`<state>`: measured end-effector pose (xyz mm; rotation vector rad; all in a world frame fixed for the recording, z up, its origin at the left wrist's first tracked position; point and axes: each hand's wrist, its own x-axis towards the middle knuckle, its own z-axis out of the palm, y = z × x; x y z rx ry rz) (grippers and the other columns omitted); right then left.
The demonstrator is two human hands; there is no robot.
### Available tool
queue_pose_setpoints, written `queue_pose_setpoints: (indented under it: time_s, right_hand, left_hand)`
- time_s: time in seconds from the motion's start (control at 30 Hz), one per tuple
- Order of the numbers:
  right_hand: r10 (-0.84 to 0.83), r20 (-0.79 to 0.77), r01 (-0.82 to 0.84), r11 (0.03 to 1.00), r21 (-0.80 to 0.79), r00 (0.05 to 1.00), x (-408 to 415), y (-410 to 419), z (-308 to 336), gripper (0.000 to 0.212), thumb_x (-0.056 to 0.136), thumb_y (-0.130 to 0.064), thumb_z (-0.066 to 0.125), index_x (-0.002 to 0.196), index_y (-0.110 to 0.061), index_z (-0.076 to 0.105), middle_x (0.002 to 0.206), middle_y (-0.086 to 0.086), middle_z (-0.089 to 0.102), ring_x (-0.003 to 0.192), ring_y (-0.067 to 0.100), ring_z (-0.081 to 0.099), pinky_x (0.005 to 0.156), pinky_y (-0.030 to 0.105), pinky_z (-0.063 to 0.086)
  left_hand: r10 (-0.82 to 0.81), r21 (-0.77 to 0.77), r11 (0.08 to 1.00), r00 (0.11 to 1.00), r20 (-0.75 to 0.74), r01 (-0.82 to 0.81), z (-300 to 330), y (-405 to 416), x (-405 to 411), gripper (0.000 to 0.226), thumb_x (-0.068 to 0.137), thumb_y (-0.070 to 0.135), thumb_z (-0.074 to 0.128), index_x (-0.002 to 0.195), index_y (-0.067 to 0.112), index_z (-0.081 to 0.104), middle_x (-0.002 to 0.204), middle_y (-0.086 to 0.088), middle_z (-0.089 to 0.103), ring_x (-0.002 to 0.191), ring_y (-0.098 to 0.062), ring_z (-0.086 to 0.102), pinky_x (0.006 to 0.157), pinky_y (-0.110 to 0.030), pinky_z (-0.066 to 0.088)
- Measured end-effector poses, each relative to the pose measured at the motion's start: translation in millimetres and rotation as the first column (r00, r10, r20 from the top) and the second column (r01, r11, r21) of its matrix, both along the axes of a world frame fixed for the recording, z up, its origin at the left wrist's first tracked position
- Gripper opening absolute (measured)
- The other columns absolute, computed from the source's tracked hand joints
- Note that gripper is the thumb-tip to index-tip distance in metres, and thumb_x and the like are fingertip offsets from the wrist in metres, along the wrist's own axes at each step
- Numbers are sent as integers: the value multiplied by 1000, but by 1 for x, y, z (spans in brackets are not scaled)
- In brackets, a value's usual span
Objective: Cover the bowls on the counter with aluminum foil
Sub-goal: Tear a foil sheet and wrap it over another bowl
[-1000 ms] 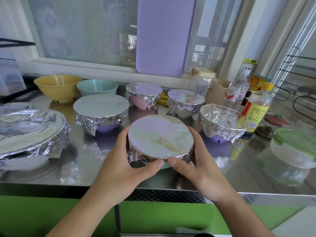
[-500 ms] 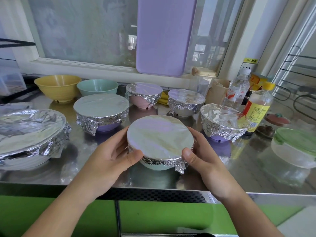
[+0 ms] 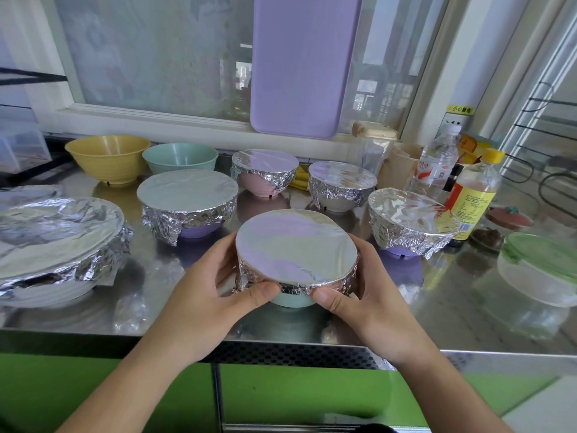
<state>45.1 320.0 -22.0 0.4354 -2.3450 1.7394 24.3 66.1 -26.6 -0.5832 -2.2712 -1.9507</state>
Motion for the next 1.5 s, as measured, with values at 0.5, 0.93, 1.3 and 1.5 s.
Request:
queue_pose_setpoints:
  time_s: [0.5,0.93,1.3,1.5]
  right_hand:
    - [123,47,-120,990,-70,991,7,-4,9,86,87,-39,76,159,-25,31,157,-8,51,149,13,44,122,45,37]
    - [65,15,-63,992,-106,998,-6,1,13,80,77,-48,84,142,-53,37,144,-25,61,139,0,52,110,20,44]
    - [-27,71,32,997,-74,997,-3,-7,24,54,80,-34,76,117,-54,42,105,-49,65,107,-24,59,85,1,45]
    - [-14,32,15,999,-50,999,-1,-6,24,61,81,-29,85,121,-50,43,113,-46,65,114,-20,59,89,2,44]
  left_hand:
    - [97,-75,992,995,-10,-97,9,14,16,93,61,57,87,142,52,41,133,42,57,124,19,52,99,-14,40]
    - [-21,-97,995,1000,9,22,5,17,-3,118,60,49,100,154,52,28,147,34,50,138,9,46,116,-31,37]
    - [89,-105,990,995,-52,-94,5,24,-3,122,61,82,81,161,48,20,157,31,41,145,11,34,124,-35,31]
    - [168,-119,977,984,-62,-174,6,29,3,129,55,69,87,163,43,21,152,33,43,137,22,35,102,-1,31]
